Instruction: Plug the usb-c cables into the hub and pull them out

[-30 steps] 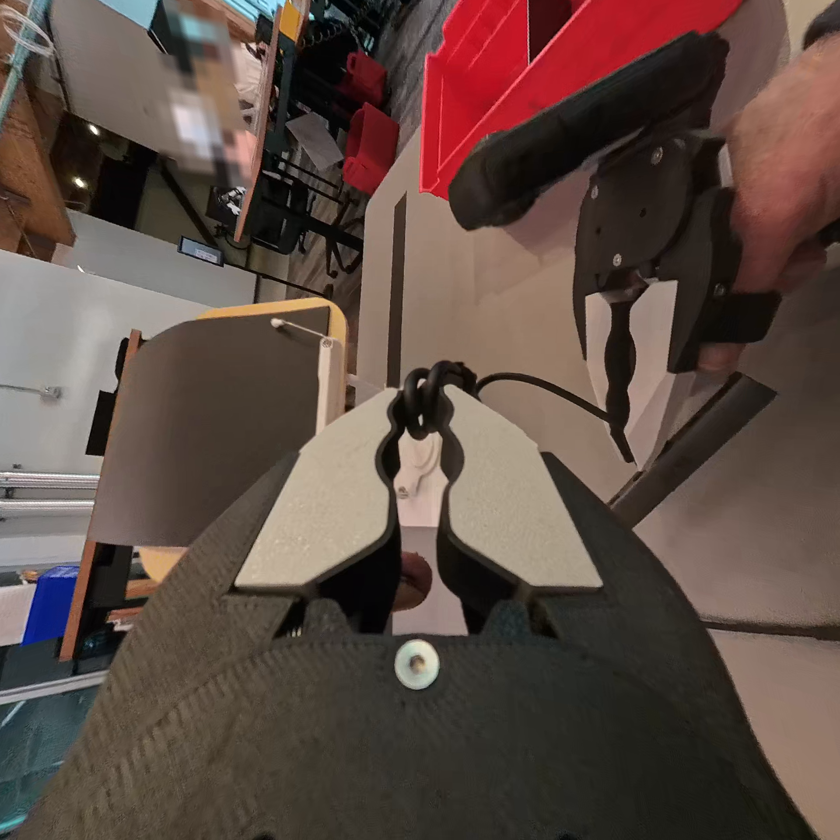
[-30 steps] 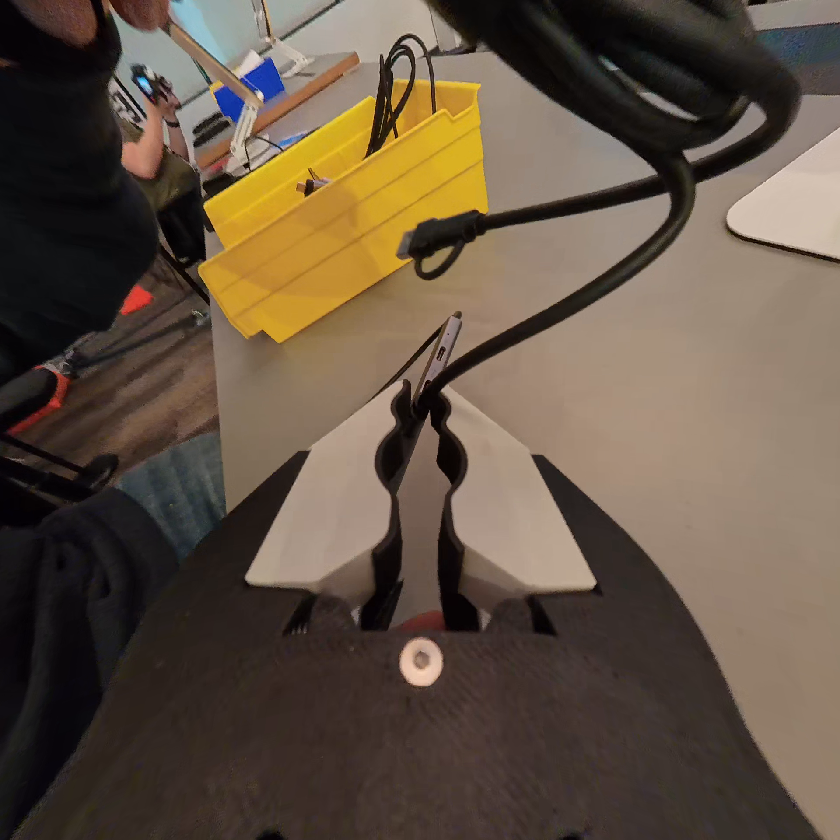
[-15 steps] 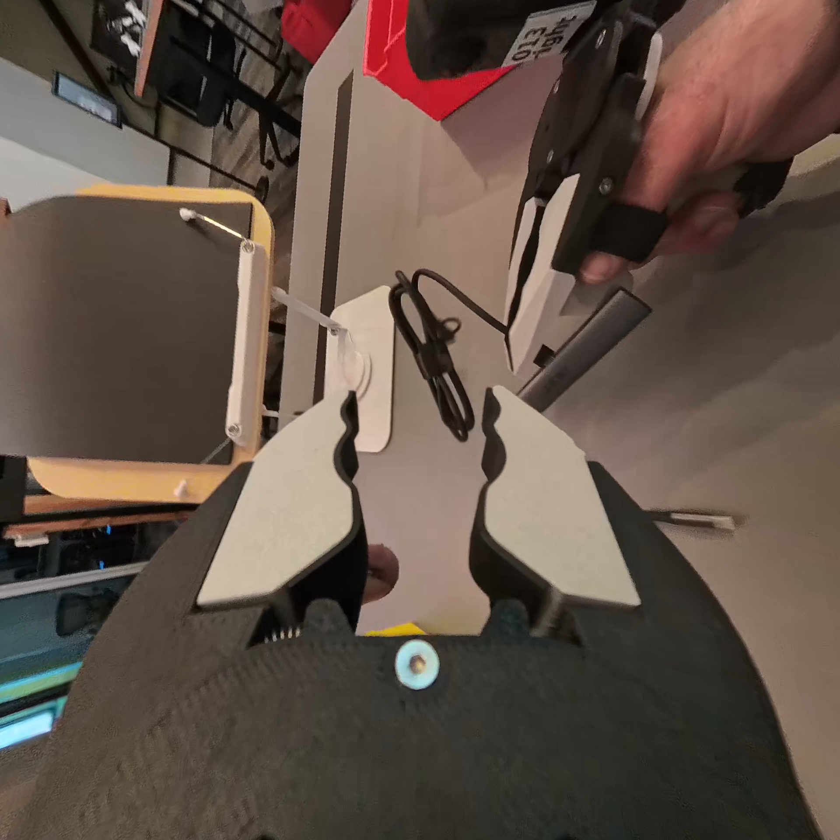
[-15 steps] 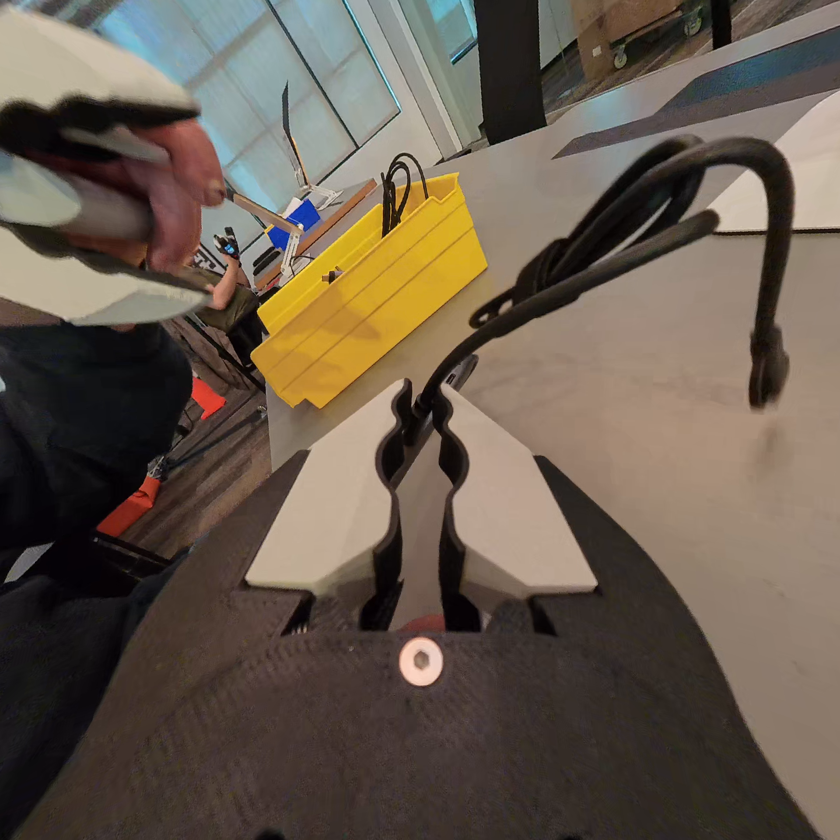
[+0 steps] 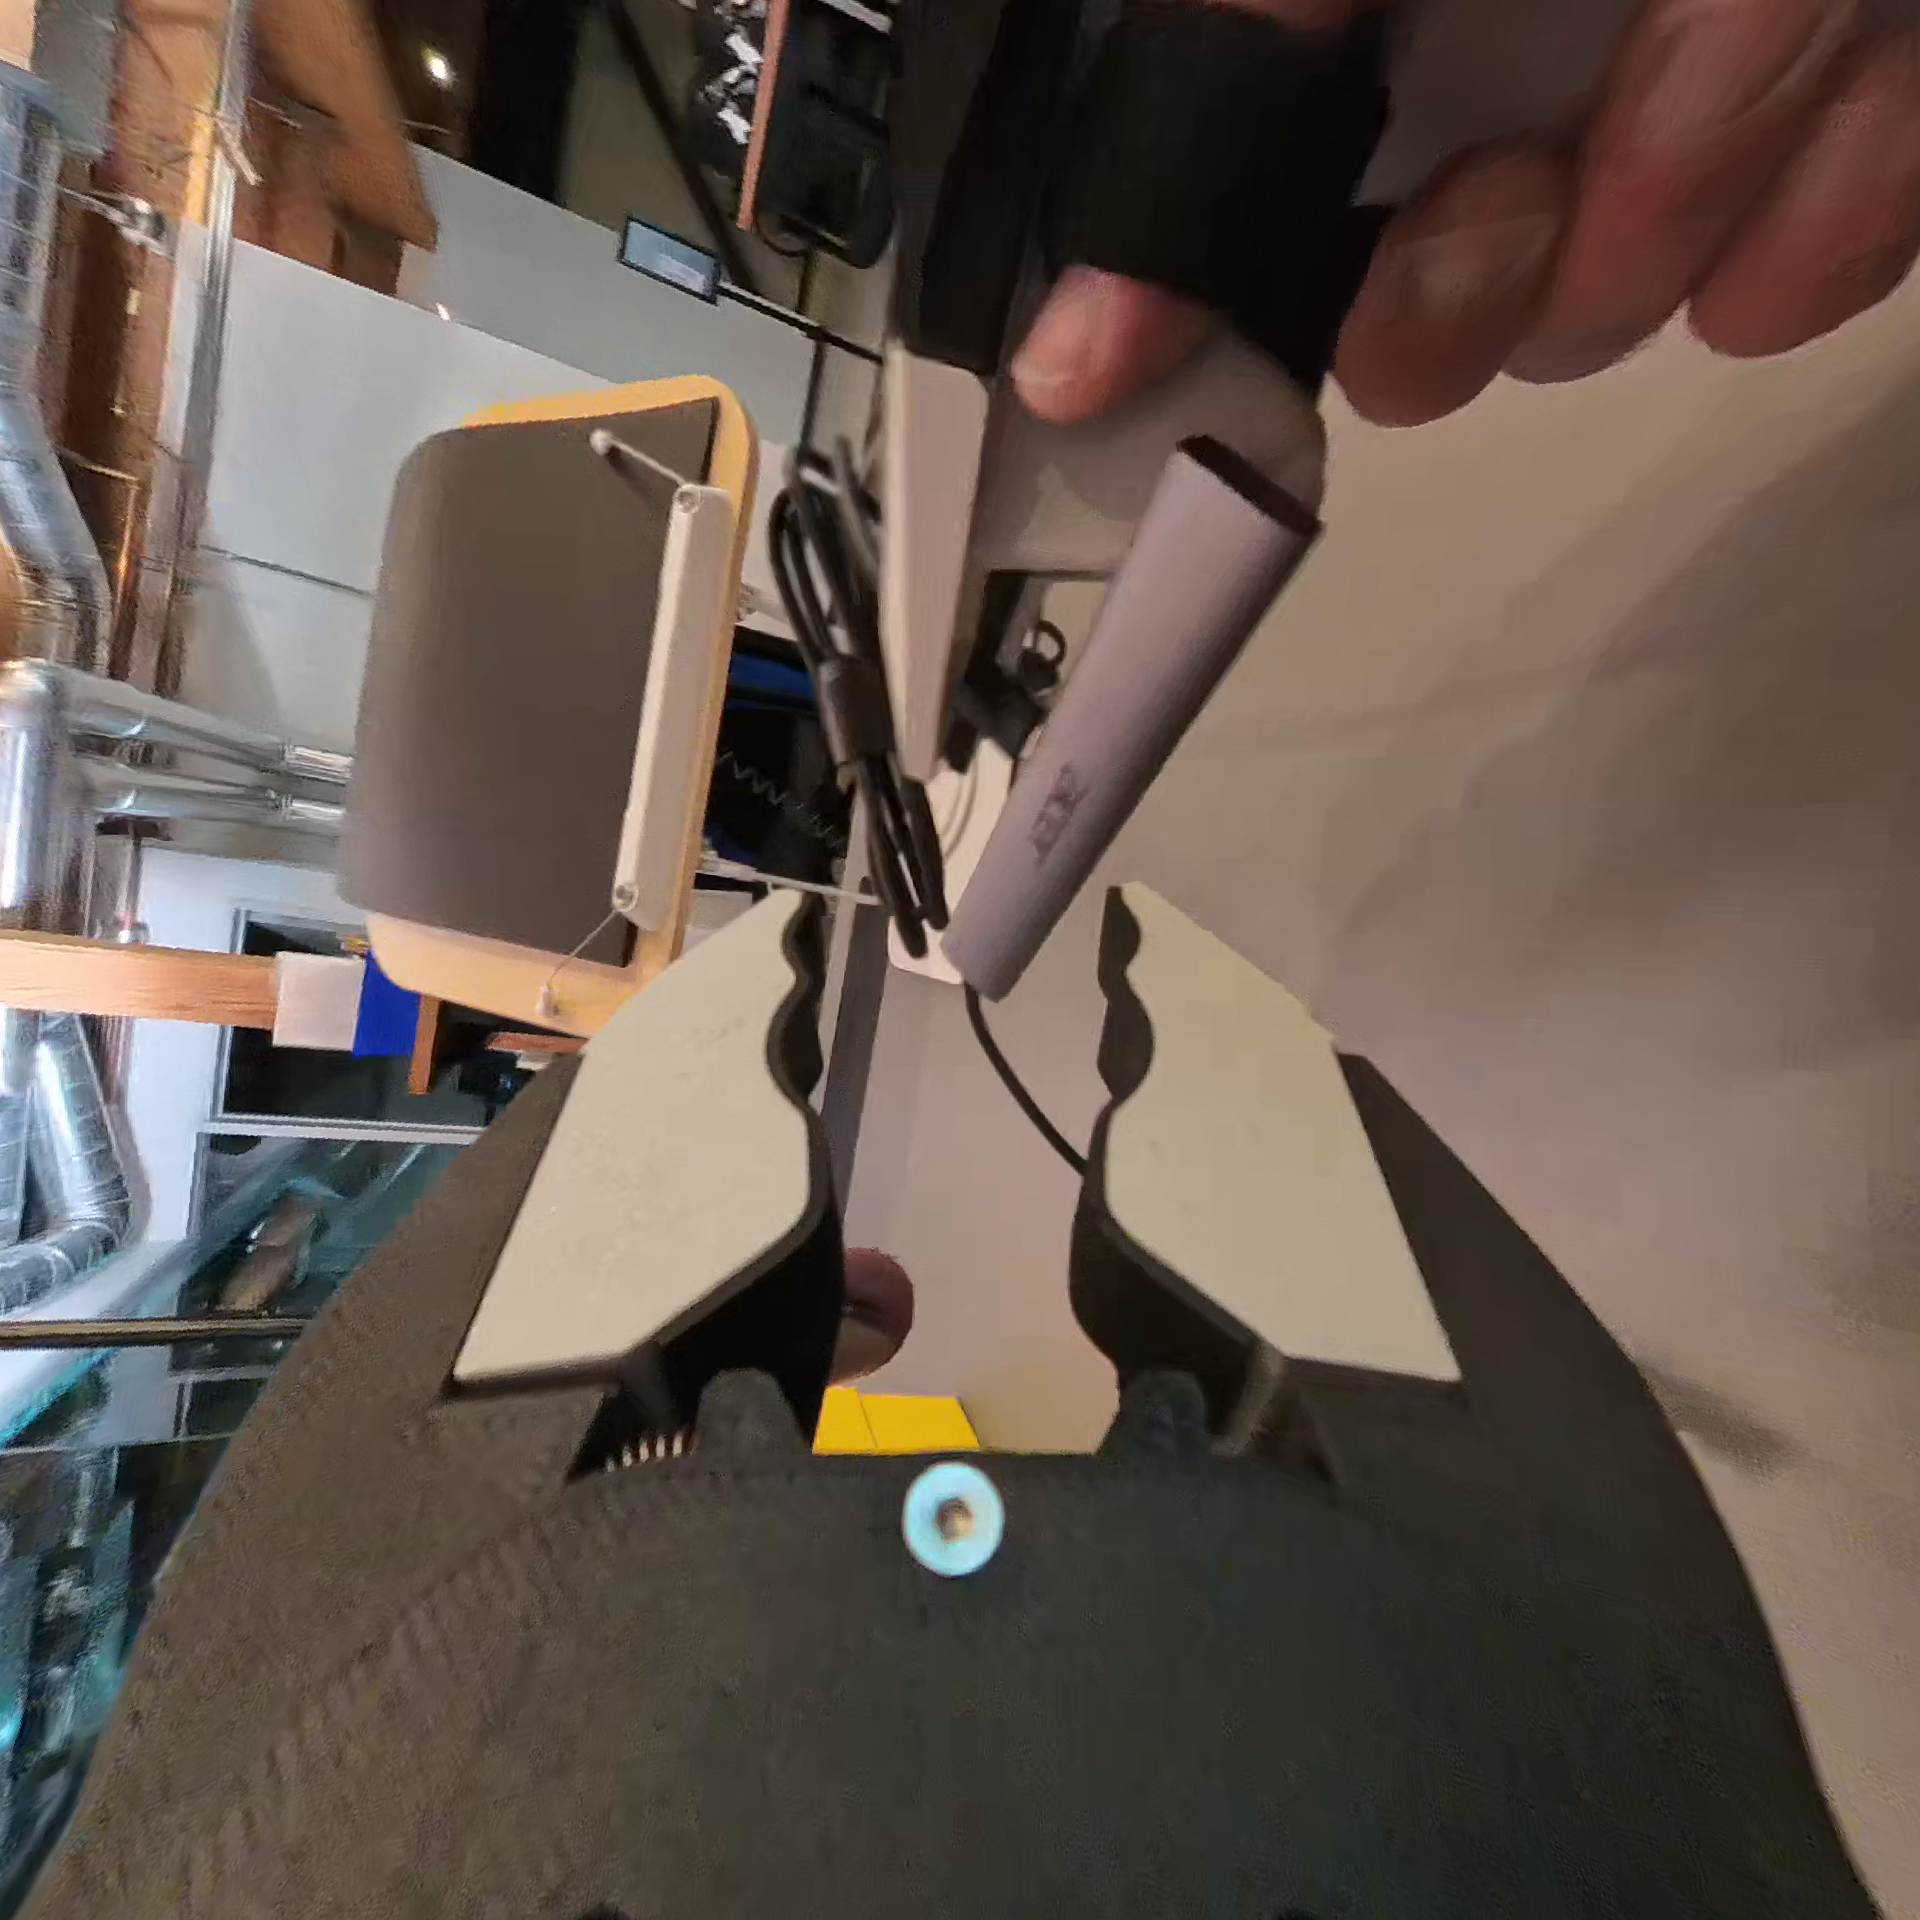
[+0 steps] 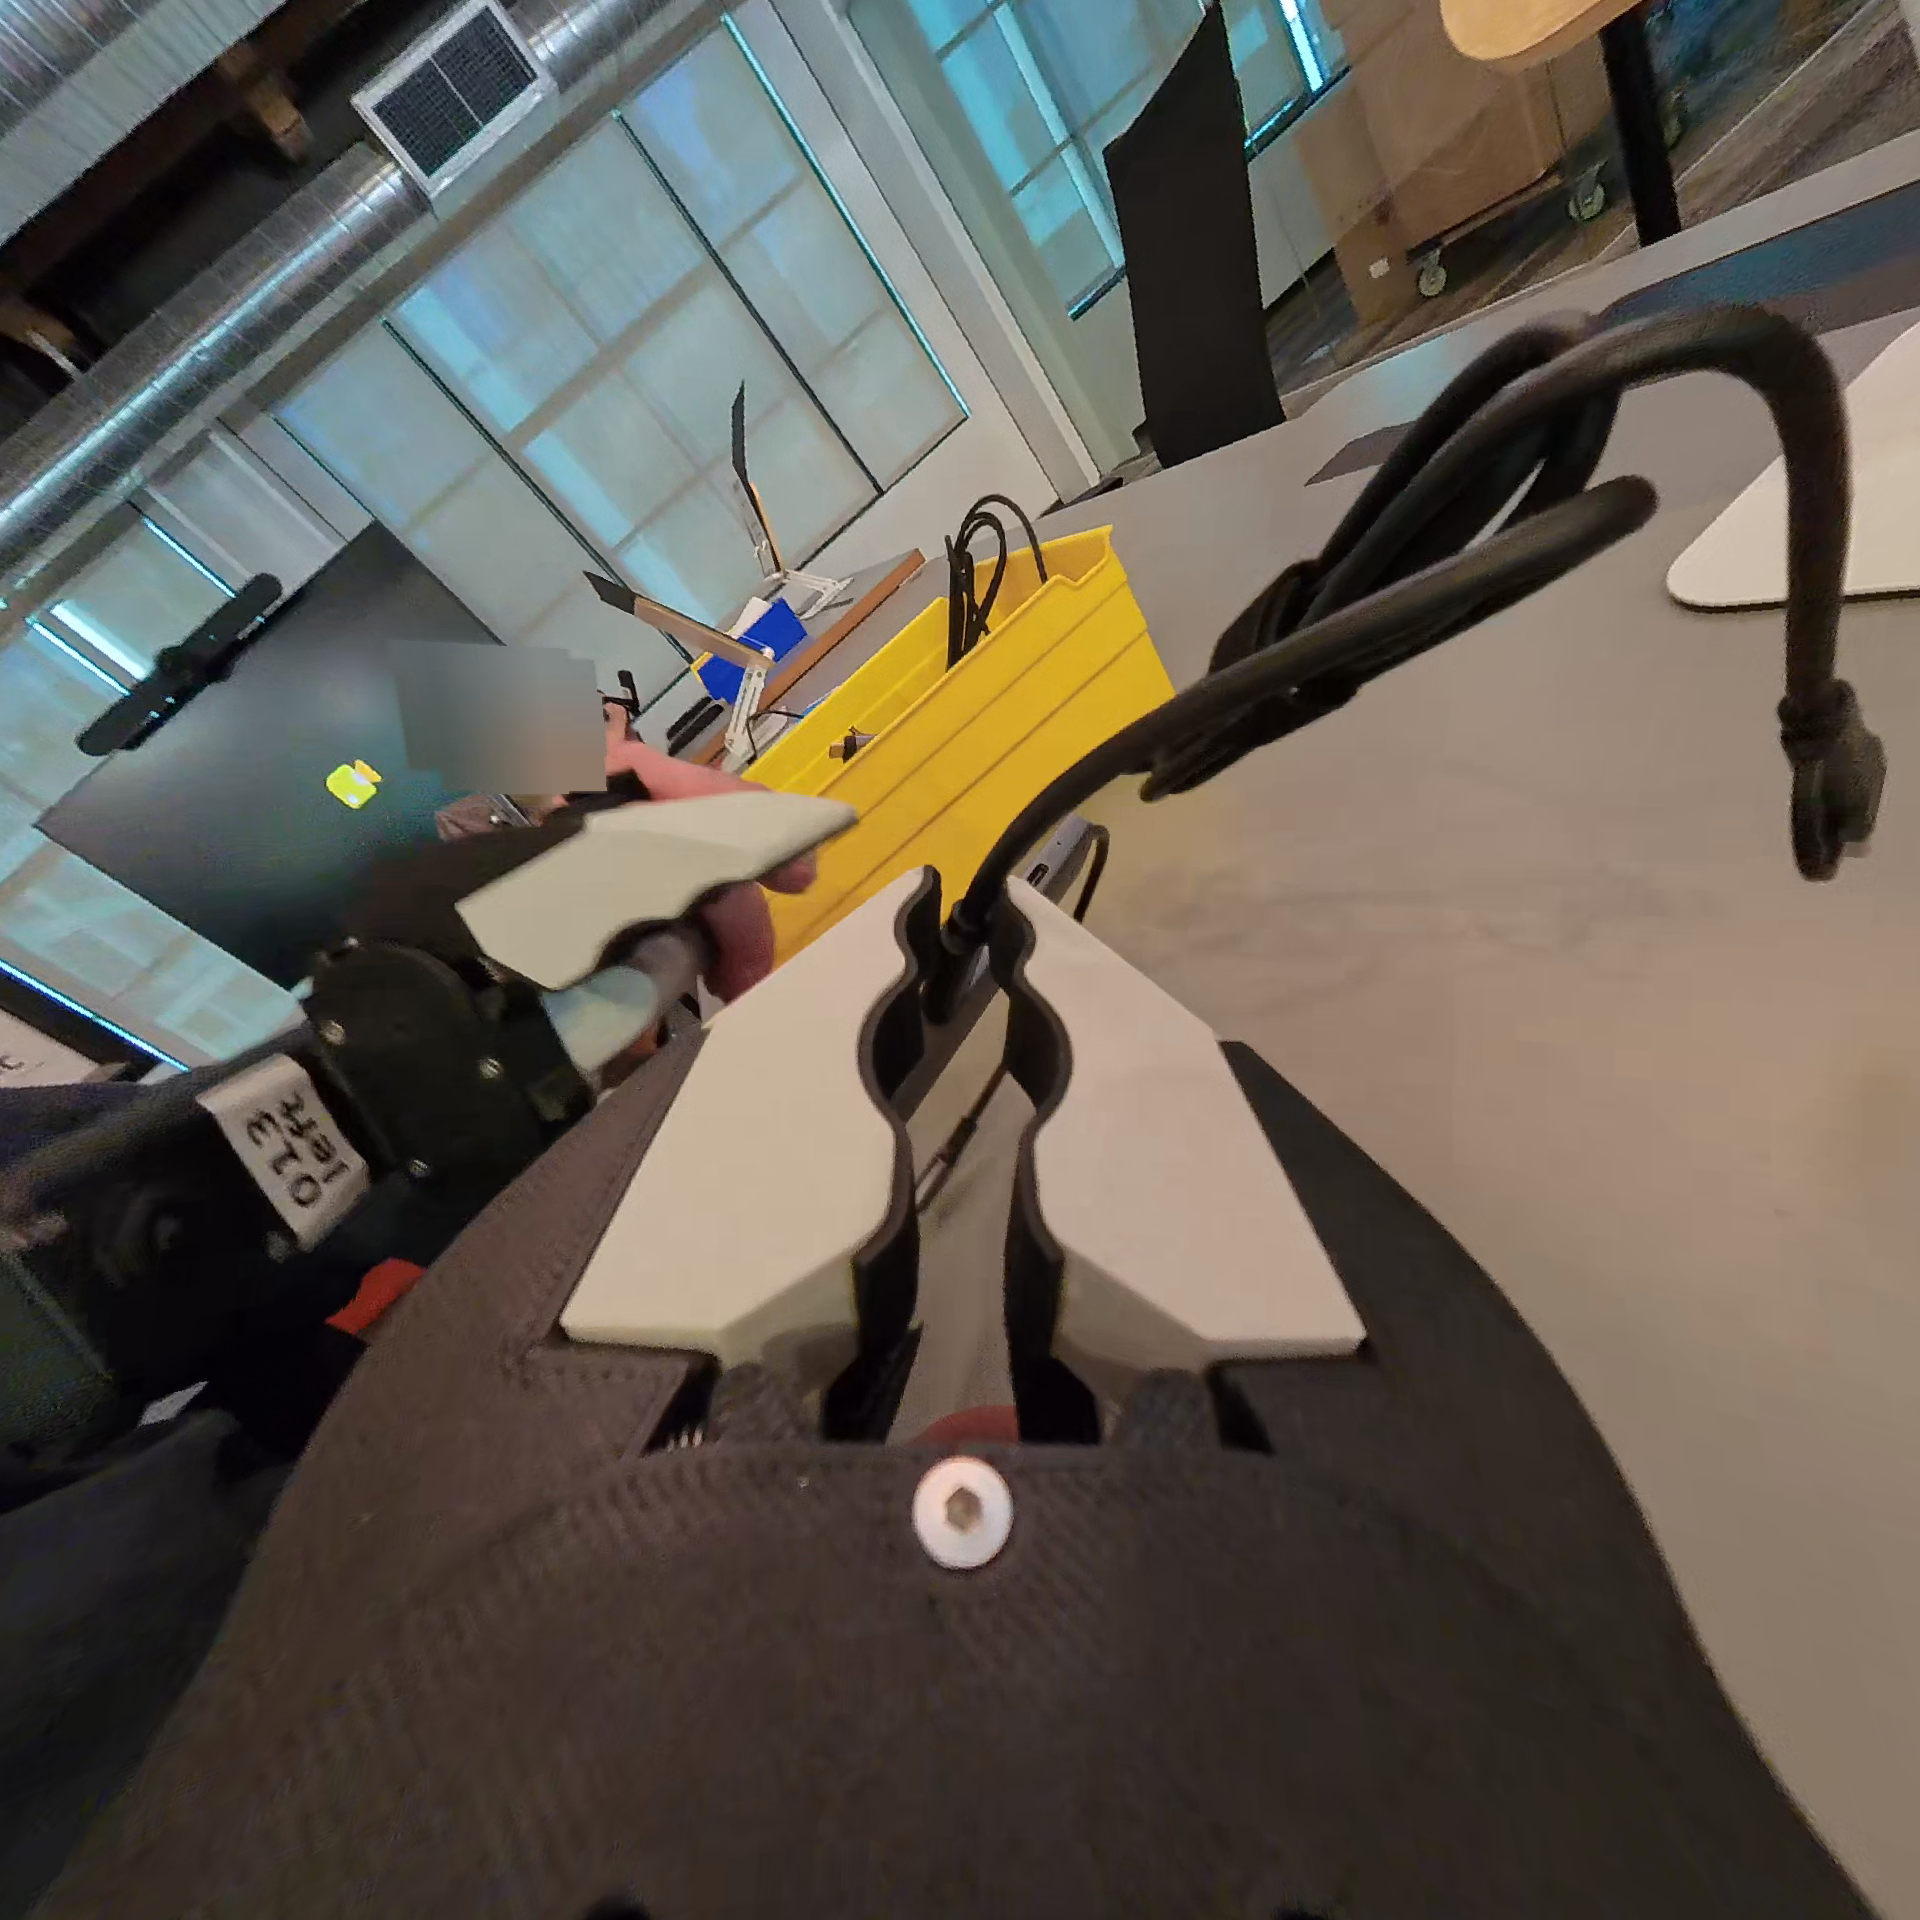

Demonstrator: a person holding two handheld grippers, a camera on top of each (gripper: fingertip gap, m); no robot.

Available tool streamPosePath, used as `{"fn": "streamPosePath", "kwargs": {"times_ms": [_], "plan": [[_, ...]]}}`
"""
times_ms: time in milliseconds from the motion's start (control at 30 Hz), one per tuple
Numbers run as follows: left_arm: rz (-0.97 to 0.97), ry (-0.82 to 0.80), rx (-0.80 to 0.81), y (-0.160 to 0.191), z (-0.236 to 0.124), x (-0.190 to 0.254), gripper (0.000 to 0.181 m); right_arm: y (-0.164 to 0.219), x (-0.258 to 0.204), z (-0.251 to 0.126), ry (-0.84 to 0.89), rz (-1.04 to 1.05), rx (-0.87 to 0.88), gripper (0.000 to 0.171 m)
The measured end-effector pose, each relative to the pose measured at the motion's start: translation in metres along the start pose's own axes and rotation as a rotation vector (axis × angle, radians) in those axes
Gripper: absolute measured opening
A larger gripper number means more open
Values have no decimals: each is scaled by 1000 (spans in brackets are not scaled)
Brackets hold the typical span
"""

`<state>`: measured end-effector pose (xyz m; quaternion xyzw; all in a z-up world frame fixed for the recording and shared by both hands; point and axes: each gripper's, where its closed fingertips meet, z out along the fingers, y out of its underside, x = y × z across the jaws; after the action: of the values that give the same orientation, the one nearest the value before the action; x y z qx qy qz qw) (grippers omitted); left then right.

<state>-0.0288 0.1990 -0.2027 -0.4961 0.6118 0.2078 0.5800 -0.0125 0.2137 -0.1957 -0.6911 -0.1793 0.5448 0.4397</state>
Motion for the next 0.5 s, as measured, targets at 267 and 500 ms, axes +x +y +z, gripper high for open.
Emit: {"fn": "streamPosePath", "kwargs": {"times_ms": [267,500], "plan": [[93,-73,24,-6,10,10,20,-2,-12,7,-44,61,35,6],[81,-104,81,-5,4,4,12,-2,-13,6,-67,80,39,11]]}}
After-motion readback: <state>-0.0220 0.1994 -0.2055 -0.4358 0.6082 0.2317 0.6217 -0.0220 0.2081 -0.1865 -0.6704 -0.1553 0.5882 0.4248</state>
